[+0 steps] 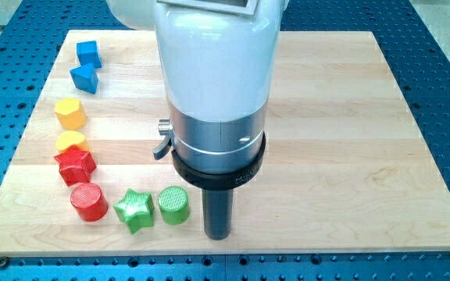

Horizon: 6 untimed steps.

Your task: Slide the green circle above the green star

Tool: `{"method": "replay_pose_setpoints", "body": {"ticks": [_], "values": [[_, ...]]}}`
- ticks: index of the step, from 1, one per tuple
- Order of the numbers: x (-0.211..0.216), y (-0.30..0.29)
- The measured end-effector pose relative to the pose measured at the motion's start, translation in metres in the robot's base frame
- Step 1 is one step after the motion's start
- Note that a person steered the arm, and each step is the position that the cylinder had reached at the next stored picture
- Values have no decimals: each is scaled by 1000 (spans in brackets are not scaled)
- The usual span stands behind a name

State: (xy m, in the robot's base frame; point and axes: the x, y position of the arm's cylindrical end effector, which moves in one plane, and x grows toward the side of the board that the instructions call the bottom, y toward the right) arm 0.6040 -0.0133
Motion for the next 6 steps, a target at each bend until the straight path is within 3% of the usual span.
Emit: {"method": "replay_pose_setpoints", "body": {"ticks": [1,6], "values": [[0,-22],[-98,-64]]}}
